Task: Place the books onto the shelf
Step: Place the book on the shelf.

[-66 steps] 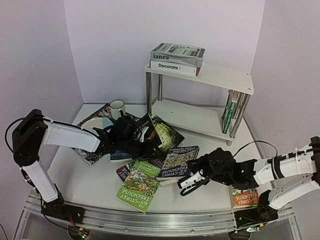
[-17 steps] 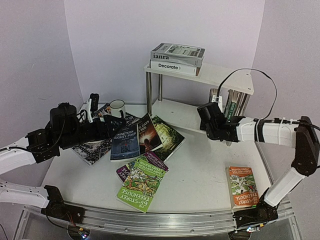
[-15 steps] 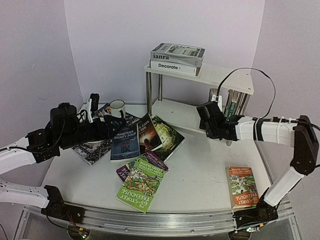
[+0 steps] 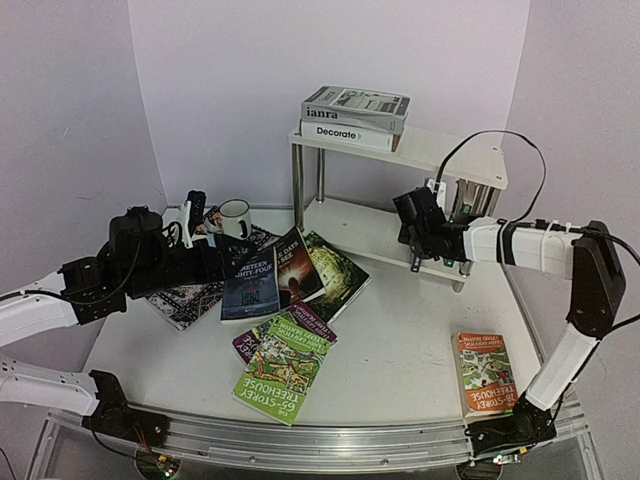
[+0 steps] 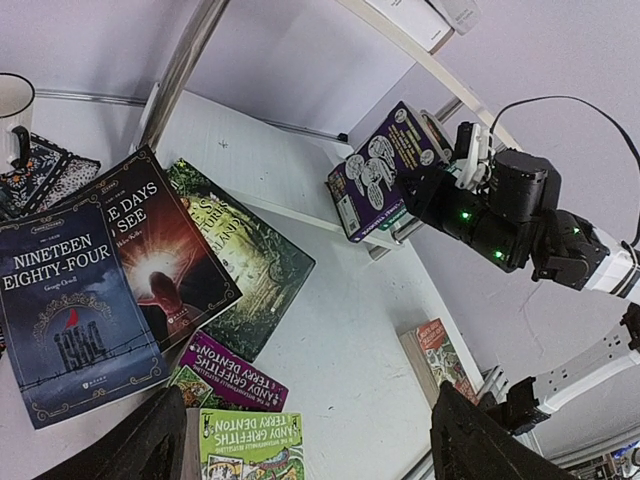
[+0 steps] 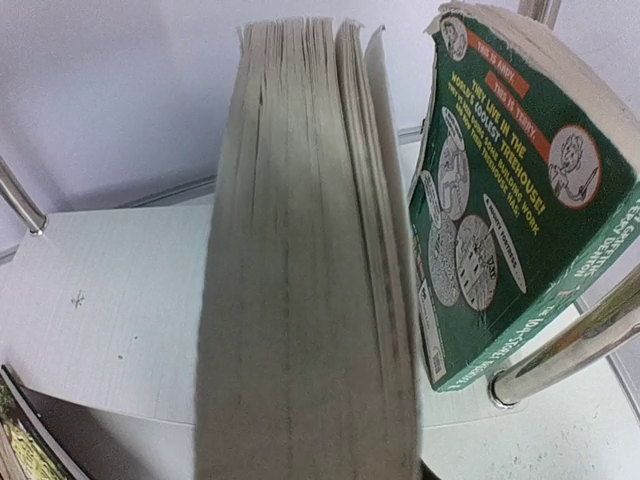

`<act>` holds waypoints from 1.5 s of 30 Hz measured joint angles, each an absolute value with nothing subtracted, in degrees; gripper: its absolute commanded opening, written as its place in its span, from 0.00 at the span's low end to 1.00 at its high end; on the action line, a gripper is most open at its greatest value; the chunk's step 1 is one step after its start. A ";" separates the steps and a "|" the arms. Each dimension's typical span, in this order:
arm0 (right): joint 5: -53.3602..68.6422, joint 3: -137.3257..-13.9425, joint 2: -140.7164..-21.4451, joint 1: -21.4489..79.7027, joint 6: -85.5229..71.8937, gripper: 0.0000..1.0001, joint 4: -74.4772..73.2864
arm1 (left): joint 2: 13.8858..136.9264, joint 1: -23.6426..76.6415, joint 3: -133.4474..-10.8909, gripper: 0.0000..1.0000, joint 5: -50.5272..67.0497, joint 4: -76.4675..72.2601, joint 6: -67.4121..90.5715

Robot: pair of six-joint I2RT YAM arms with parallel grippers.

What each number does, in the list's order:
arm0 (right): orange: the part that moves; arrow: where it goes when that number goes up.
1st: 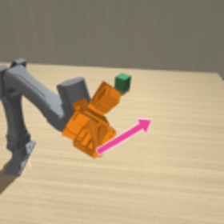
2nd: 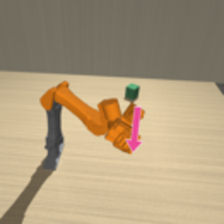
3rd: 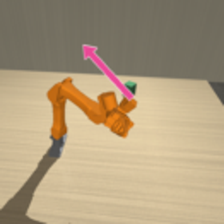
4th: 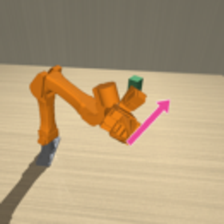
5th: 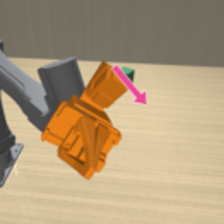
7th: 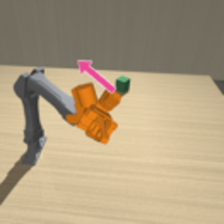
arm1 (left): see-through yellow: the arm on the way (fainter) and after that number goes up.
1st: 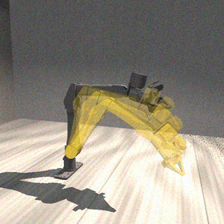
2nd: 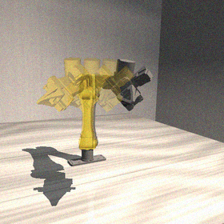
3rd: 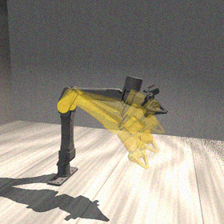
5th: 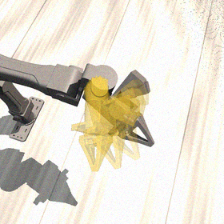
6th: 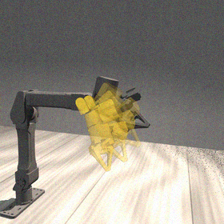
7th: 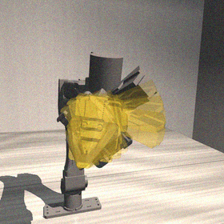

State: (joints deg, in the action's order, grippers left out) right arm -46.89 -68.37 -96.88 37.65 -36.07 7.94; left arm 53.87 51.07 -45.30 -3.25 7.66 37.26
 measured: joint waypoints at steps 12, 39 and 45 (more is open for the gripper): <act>-47.60 -68.60 -97.47 37.65 -36.85 0.58 7.64 | 53.90 51.06 -45.30 0.85 -3.27 7.64 37.01; -53.59 -54.59 -98.68 39.69 -26.45 0.76 28.64 | 54.18 51.07 -45.30 0.86 -3.64 7.64 35.88; -55.06 -51.89 -98.91 40.01 -22.73 0.73 37.31 | 54.54 51.07 -45.30 0.86 -3.66 7.64 35.77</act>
State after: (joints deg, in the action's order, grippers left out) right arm -55.06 -51.89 -98.91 40.01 -22.73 37.31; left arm 54.54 51.07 -45.30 -3.66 7.64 35.77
